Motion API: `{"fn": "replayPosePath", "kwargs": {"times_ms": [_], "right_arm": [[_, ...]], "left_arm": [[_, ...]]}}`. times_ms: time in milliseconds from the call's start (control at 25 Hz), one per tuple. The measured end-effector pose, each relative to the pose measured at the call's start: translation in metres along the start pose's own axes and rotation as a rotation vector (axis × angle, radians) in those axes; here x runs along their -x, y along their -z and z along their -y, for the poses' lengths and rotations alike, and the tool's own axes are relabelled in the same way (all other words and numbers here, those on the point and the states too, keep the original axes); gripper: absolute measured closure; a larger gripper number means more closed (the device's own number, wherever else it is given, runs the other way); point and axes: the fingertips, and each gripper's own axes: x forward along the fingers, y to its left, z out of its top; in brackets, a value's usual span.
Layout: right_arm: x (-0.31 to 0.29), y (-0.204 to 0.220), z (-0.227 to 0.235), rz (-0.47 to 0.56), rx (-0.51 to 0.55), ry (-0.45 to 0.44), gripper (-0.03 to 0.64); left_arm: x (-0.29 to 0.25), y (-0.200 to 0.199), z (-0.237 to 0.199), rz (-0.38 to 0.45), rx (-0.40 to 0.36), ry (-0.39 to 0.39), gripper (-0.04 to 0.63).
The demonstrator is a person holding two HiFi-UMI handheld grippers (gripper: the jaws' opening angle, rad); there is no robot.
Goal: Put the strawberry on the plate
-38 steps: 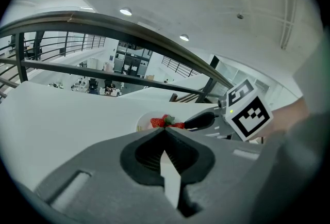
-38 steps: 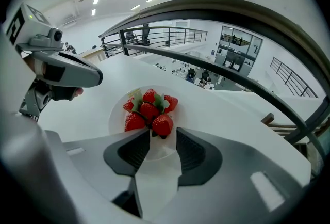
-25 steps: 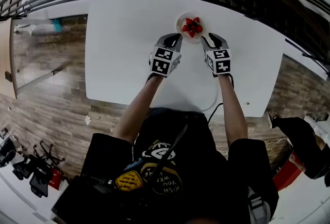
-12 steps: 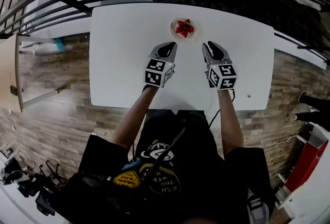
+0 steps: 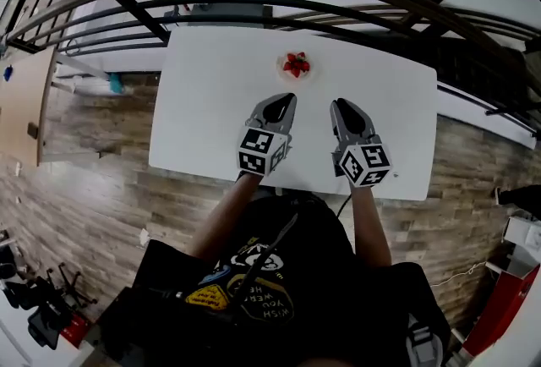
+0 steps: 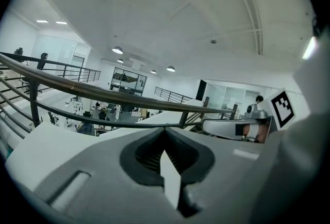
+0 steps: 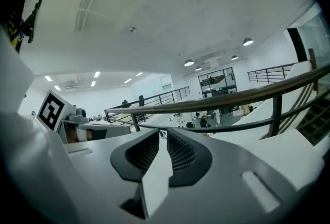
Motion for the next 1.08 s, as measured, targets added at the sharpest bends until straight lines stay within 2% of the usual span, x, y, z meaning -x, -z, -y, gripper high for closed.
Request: {"fn": "replayPosePath", "kwargs": {"times_ms": [200, 440, 760, 1080], "right_arm": [[0.04, -0.013, -0.018, 0.053, -0.025, -0.066, 0.583], [0.08, -0.02, -0.027, 0.079, -0.031, -0.113, 0.607], [0.087, -0.028, -0.044, 0.12, -0.08, -0.117, 0.612], [0.087, -0.049, -0.062, 0.15, -0.089, -0.092, 0.612]], "left_arm": [[0.015, -0.006, 0.059, 0.034, -0.043, 0.015, 0.595], [0.034, -0.001, 0.099, 0.058, -0.047, 0.016, 0.595], [0.05, -0.028, 0.096, 0.089, -0.08, 0.03, 0.595], [0.064, -0.05, 0.093, 0.087, -0.089, 0.091, 0.595]]}}
